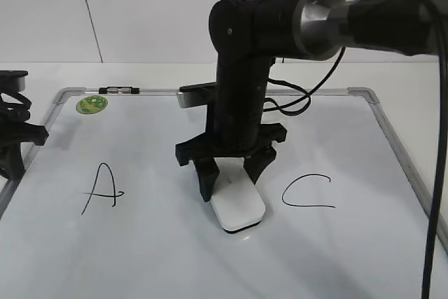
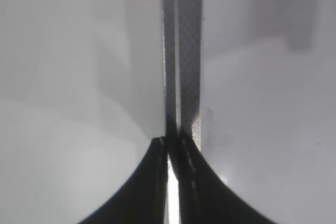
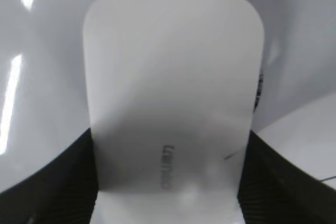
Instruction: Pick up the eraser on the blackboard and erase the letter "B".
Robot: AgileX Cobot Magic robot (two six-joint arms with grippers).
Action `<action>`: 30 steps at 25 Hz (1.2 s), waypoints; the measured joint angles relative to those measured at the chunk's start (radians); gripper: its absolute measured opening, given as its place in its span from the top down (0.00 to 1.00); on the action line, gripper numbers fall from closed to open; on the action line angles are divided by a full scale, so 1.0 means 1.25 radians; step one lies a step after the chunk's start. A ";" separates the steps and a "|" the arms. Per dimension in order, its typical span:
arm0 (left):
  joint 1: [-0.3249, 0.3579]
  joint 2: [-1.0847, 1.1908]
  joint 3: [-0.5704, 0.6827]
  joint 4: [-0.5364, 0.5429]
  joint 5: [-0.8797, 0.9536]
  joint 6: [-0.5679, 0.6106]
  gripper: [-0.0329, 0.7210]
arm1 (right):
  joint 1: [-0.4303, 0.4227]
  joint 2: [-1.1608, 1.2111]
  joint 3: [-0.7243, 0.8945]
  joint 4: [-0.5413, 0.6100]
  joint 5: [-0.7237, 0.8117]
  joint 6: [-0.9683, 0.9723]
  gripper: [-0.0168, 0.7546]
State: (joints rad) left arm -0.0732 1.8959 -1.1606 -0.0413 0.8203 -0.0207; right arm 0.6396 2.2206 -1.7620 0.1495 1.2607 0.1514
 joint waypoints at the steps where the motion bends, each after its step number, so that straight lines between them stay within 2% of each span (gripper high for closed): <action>1: 0.000 0.000 0.000 0.000 0.000 0.000 0.94 | -0.007 0.000 0.000 0.011 0.000 -0.001 0.29; 10: 0.000 0.000 -0.001 0.000 0.001 0.000 0.94 | -0.100 0.002 0.000 0.112 -0.002 -0.001 0.29; 17: 0.000 0.000 -0.001 -0.001 0.003 0.000 0.94 | -0.150 0.002 -0.001 0.039 -0.009 0.028 0.29; 24: 0.000 0.000 -0.001 -0.003 0.003 0.000 0.94 | -0.150 0.002 -0.007 0.041 -0.008 0.032 0.29; 30: 0.000 0.000 -0.001 -0.002 0.006 0.000 0.94 | -0.114 0.006 -0.032 0.020 0.003 0.035 0.29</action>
State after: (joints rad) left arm -0.0732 1.8959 -1.1623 -0.0432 0.8282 -0.0207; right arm 0.4969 2.2285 -1.8022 0.1743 1.2648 0.1955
